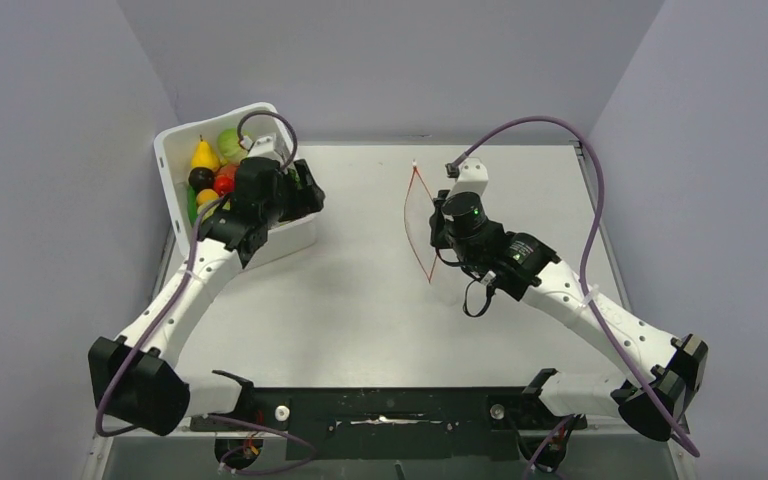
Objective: Place the food in the zip-top bag and seal the zipper
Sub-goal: Open the zipper of the food storage bag at the center of the board, then pick up the fake vegetable from the bin.
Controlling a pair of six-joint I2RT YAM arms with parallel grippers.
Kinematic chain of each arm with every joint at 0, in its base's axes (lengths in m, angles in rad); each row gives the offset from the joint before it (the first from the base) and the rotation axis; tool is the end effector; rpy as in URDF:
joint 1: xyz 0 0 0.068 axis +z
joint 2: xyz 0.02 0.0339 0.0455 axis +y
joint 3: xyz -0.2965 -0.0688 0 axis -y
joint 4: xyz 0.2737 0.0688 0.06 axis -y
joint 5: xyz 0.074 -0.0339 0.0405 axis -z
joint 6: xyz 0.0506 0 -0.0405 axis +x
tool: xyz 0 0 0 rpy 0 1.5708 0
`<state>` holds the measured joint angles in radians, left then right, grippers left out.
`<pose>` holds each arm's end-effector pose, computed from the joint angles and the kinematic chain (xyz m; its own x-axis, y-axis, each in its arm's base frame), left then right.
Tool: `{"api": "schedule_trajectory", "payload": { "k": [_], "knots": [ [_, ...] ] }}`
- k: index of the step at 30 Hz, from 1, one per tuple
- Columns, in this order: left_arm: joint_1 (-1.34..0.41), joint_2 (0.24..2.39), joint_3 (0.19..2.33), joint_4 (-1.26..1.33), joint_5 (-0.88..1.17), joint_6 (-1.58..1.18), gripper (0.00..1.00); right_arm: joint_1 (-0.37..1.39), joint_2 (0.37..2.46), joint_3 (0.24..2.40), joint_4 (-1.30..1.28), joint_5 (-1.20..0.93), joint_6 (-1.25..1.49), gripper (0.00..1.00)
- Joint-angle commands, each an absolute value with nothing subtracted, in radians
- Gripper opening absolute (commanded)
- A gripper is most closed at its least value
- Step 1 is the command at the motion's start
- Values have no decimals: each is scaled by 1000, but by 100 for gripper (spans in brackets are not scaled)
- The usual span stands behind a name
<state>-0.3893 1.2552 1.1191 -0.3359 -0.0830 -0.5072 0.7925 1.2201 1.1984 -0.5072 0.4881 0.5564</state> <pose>0.2959 -0.1169 0.3611 -0.5182 -0.3106 -0.7968 0.0666 0.9142 -0.3997 0.2244 0.1938 0.3861 -0.4829 0.1746 -0.8581 -0.1056 0.9611 0.2550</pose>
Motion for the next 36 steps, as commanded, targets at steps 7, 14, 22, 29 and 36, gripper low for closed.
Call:
{"api": "schedule_trajectory", "payload": {
  "k": [7, 14, 22, 29, 36],
  "knots": [
    [-153, 1399, 1270, -328, -129, -450, 73, 762, 1176, 1208, -474, 413, 492, 0],
    [-28, 1530, 1376, -351, -85, -499, 72, 748, 1154, 1213, -496, 405, 476, 0],
    [-8, 1615, 1367, -243, -89, -552, 72, 739, 1160, 1223, -498, 396, 461, 0],
    [0, 1686, 1351, -140, -53, -646, 72, 732, 1172, 1222, -474, 365, 462, 0],
    [0, 1784, 1362, -35, -21, -679, 71, 730, 1167, 1225, -484, 356, 461, 0]
  ]
}}
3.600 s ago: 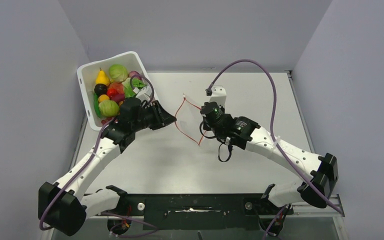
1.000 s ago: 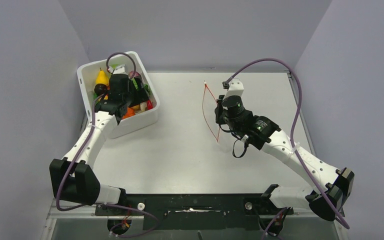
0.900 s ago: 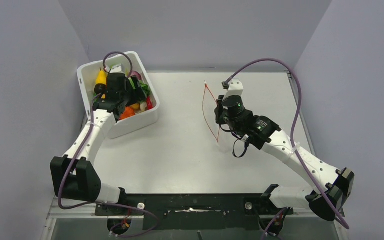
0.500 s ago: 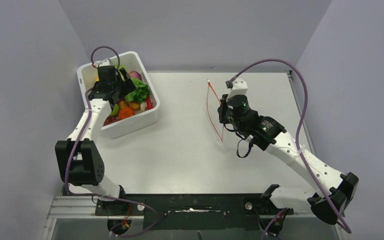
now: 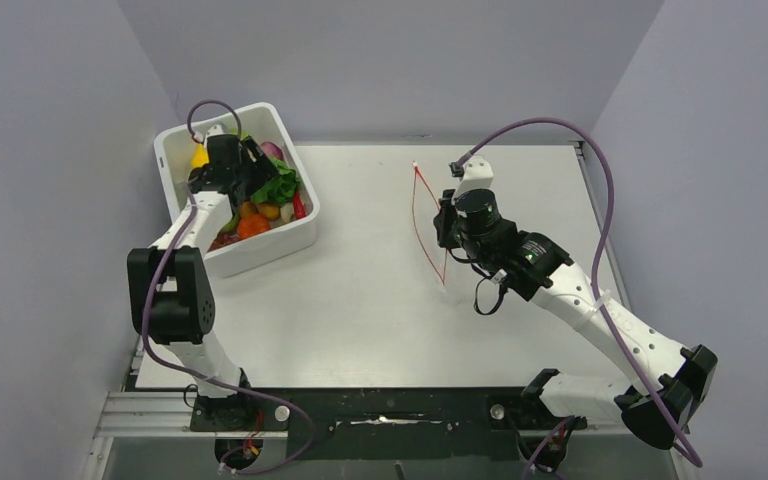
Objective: Place the food in the zip-top bag and seal the zipper
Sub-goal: Pick up the fake vegetable from the bin.
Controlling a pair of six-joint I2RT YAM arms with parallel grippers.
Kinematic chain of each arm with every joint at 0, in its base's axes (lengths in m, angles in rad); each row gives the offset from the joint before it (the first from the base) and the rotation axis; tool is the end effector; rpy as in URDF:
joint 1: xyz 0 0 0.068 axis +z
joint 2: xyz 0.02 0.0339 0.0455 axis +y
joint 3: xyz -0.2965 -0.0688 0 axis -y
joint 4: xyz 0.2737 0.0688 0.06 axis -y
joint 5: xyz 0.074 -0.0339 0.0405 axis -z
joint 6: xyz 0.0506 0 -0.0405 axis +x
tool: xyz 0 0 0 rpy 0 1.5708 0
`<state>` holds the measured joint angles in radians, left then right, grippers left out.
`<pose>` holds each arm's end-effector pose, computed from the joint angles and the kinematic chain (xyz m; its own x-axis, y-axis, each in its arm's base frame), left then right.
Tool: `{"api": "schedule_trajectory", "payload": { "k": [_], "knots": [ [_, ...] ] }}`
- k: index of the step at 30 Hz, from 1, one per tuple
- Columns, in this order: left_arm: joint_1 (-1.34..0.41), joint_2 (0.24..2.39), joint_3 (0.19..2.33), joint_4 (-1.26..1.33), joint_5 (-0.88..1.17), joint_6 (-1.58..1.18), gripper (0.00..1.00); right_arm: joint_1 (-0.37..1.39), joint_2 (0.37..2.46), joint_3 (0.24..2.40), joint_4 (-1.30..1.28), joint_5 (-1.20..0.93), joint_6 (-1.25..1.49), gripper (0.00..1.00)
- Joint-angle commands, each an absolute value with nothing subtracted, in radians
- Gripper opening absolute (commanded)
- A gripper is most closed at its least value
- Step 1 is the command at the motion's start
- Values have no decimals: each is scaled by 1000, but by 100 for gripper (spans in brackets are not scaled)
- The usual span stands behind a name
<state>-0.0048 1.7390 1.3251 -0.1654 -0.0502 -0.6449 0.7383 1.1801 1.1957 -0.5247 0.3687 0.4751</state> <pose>0.4486 0.0004 0.2825 -0.4151 -0.5984 -0.6853 -0.3588 0.7999 -0.4811 0.2235 0.1788 0.3928 -0.5013 0.1208 -0.8568 -0.1864 0.9519 0.2432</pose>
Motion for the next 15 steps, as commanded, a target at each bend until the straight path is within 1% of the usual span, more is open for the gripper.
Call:
{"api": "schedule_trajectory", "payload": {
  "k": [1, 9, 11, 13, 15],
  "knots": [
    [0, 1800, 1364, -30, -21, -685, 70, 730, 1164, 1223, -482, 355, 462, 0],
    [-6, 1898, 1382, -55, -24, -705, 68, 727, 1158, 1216, -484, 342, 475, 0],
    [-8, 1903, 1378, -51, -33, -695, 64, 727, 1154, 1212, -483, 340, 478, 0],
    [-10, 1901, 1376, -49, -41, -676, 55, 727, 1151, 1210, -483, 340, 480, 0],
    [-11, 1894, 1373, -52, -44, -657, 44, 727, 1150, 1209, -483, 343, 480, 0]
  ]
}}
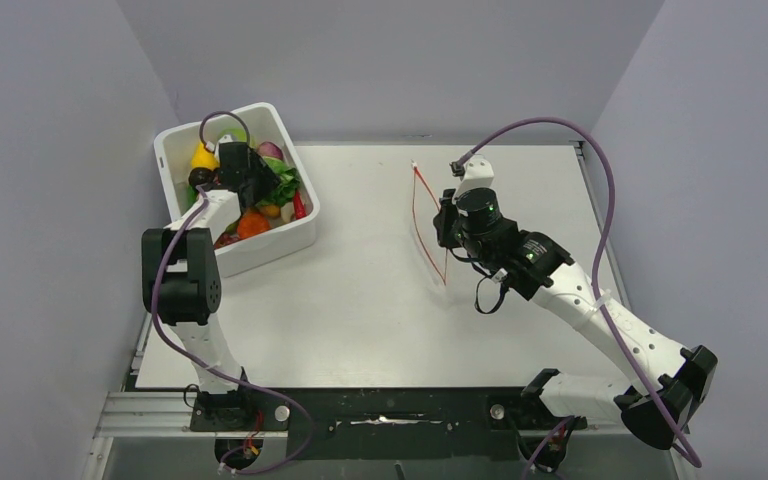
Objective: Place the food in the zip-top bag and seal the zipper
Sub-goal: Pick up the fake vegetable from the bin.
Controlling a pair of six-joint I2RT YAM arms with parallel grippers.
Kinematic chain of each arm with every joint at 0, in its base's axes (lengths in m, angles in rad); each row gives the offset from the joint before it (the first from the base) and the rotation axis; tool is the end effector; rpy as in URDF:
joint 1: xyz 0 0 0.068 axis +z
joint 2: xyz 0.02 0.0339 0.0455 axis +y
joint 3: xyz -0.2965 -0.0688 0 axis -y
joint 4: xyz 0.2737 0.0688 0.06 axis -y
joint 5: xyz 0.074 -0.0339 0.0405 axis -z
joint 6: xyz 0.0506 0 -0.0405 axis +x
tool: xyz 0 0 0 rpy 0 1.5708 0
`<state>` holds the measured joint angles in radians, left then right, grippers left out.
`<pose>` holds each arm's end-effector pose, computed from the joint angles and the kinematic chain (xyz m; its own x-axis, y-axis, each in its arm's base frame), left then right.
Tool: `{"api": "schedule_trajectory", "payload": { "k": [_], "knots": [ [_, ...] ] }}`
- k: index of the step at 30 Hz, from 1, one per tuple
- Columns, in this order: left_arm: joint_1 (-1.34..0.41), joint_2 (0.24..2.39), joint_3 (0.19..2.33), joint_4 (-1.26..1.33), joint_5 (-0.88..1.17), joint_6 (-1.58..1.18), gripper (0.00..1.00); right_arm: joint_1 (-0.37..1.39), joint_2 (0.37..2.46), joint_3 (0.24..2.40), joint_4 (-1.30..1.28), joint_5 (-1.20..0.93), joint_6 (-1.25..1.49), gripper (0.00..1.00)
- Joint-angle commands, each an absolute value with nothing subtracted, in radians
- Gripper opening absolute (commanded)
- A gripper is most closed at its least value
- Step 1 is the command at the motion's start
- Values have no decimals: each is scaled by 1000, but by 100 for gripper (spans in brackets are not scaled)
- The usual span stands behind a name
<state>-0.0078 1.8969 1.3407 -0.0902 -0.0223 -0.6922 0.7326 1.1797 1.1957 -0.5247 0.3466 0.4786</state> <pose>0.4786 -0.0026 0.2258 -0.4573 -0.6345 -0.6231 -0.3921 0.7727 -0.4991 0.2240 0.1784 0.3928 -0.5095 0.1243 -0.8514 -0.1958 0.9468 0.2554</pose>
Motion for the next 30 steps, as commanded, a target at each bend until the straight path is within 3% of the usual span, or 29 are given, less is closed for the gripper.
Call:
{"api": "schedule_trajectory", "payload": {
  "k": [1, 11, 20, 30],
  "knots": [
    [-11, 1890, 1370, -53, -46, -649, 39, 727, 1148, 1207, -482, 345, 481, 0],
    [-11, 1820, 1367, -133, -53, -567, 1, 728, 1144, 1220, -479, 351, 479, 0],
    [-18, 1651, 1336, -177, -67, -373, 0, 727, 1135, 1200, -477, 333, 489, 0],
    [-35, 1469, 1390, -398, -12, -222, 0, 724, 1138, 1244, -504, 390, 443, 0]
  ]
}}
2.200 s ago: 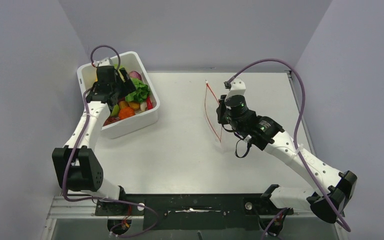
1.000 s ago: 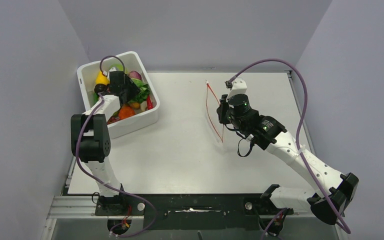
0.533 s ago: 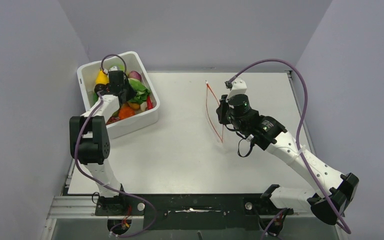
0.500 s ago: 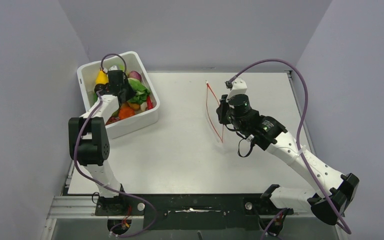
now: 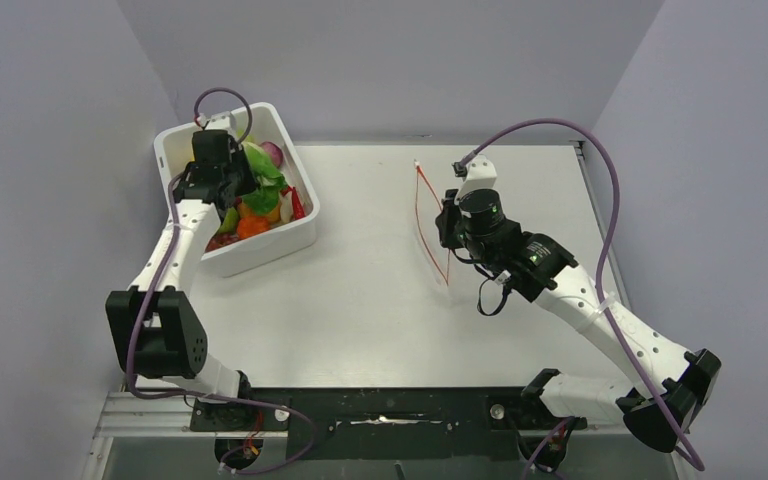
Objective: Place the food in the zip-top bag and seal the zipper
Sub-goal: Pick up the fake vegetable from the bin, then place the fake vegetable in the bin.
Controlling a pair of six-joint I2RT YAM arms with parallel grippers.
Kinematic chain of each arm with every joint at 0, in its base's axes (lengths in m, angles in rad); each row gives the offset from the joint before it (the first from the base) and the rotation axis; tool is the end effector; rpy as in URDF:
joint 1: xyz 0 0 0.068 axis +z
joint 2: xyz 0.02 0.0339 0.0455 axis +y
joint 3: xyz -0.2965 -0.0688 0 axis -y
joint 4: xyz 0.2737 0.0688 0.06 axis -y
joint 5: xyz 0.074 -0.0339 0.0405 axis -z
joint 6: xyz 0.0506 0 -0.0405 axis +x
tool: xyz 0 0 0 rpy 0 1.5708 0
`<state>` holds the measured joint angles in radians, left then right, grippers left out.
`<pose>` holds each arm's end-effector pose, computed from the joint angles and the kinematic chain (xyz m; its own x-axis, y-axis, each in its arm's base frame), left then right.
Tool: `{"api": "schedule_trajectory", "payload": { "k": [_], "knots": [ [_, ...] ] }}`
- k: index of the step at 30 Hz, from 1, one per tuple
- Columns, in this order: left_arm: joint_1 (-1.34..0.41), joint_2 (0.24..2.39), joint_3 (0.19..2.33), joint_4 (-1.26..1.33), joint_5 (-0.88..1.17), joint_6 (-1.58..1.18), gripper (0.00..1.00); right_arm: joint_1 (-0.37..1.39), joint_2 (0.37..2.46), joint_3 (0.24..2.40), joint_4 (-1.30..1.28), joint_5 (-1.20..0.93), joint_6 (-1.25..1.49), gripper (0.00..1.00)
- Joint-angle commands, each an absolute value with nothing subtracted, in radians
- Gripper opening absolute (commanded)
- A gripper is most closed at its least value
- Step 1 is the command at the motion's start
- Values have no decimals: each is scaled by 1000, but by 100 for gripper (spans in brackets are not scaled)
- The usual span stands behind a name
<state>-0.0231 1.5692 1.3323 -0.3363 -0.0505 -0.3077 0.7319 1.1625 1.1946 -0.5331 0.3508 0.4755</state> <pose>0.4042 -0.0068 0.3366 -0.5109 -0.2908 -0.8090 -0.1826 0.9563 -0.2284 0.2203 0.1745 0.3960 -0.5023 0.1266 -0.8554 -0.1950 0.9471 0.2548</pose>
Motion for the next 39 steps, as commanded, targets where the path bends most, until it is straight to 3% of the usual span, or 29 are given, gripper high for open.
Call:
{"api": "schedule_trajectory", "payload": {
  "k": [1, 10, 14, 22, 28, 34, 39],
  "knots": [
    [-40, 1448, 1384, -405, 6, -212, 0, 723, 1140, 1243, -501, 393, 439, 0],
    [-112, 1277, 1308, -453, 322, -129, 0, 715, 1168, 1252, -496, 379, 454, 0],
    [-204, 1247, 1324, -532, 292, -92, 0, 710, 1187, 1254, -496, 391, 453, 0],
    [-214, 1272, 1357, -608, 276, -269, 0, 707, 1210, 1257, -485, 378, 458, 0],
    [-125, 1278, 1367, -610, 228, -394, 0, 706, 1212, 1253, -488, 365, 472, 0],
    [39, 1356, 1354, -650, 385, -434, 0, 707, 1192, 1239, -489, 367, 474, 0],
    [56, 1355, 1288, -564, 380, -534, 2, 706, 1187, 1229, -487, 365, 479, 0]
  ]
}}
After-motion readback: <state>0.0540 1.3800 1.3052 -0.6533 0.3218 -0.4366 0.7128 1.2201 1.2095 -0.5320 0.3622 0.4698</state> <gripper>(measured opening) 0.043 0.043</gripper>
